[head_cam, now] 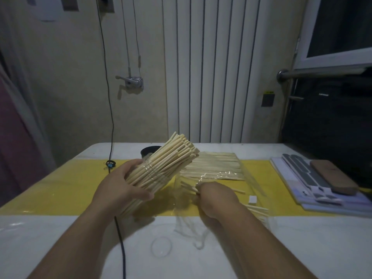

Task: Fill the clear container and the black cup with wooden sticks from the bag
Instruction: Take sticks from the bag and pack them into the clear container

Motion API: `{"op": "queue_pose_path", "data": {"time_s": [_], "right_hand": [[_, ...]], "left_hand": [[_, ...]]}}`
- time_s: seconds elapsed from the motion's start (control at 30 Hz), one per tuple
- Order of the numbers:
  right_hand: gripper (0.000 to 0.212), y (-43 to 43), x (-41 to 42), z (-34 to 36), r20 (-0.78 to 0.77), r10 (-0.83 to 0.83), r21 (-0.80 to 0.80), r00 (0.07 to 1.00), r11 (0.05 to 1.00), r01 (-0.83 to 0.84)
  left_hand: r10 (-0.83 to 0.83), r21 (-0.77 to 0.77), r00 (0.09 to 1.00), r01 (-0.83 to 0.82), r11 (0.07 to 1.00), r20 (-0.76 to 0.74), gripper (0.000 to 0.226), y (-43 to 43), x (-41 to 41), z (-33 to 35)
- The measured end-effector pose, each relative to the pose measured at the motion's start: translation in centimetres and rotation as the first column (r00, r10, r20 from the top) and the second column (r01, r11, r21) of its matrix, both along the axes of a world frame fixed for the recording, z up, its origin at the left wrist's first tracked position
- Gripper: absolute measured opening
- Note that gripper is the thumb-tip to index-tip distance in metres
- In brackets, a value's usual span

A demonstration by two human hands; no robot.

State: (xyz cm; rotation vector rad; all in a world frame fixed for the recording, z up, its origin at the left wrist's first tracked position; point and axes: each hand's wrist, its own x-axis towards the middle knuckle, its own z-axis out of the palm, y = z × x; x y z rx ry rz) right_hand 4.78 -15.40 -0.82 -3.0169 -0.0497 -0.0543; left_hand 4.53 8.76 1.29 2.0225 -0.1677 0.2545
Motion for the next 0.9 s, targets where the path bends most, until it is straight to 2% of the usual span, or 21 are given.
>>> {"op": "queue_pose_path", "data": {"time_s": [0.1,0.3,0.43,0.6,0.7,0.73,0.8,0.9], "right_hand": [[0.015,-0.6,-0.8,1.1,0.035,0.029,0.038,0.999,0.999,-0.030],[0.024,-0.6,-2.5,2.9,0.013,0.151,-0.033,0.988,0.988,-0.151],[0.033,-0.3,-3.4,4.7,0.041,0.128,-0.097,0.991,0.988,-0.123],[0.035,0.2,-4.1,6.1,0.181,0.154,-0.149,0.971,0.981,-0.128],[0.033,0.3,-4.7,6.8,0.328,0.217,-0.171,0.920,0.971,-0.168],[0.034,0.3,-4.8,6.9,0.406,0.232,-0.175,0.884,0.969,-0.173],[0.034,0.2,-4.7,6.5,0.642,0.263,-0.177,0.720,0.965,-0.194],[0.034,-0.2,-4.3,5.5,0.918,0.220,-0.136,0.331,0.957,-0.258]], "left_hand": [[-0.006,0.002,1.000,0.006,1.000,0.003,0.086,-0.1,-0.1,0.0],[0.008,0.015,1.000,-0.008,1.000,-0.012,0.079,-0.1,0.0,0.0],[0.013,0.006,1.000,-0.013,1.000,-0.013,0.079,-0.1,0.0,0.0],[0.006,0.012,1.000,-0.006,1.000,0.005,0.089,-0.2,-0.1,0.1],[0.009,0.003,1.000,-0.009,1.000,0.001,0.089,-0.1,-0.1,0.1],[0.010,0.001,1.000,-0.010,1.000,-0.001,0.089,-0.1,-0.1,0.1],[0.007,0.007,1.000,-0.007,1.000,-0.006,0.091,-0.1,-0.1,0.1],[-0.005,0.026,1.000,0.006,1.000,-0.011,0.094,-0.1,-0.1,0.0]]}}
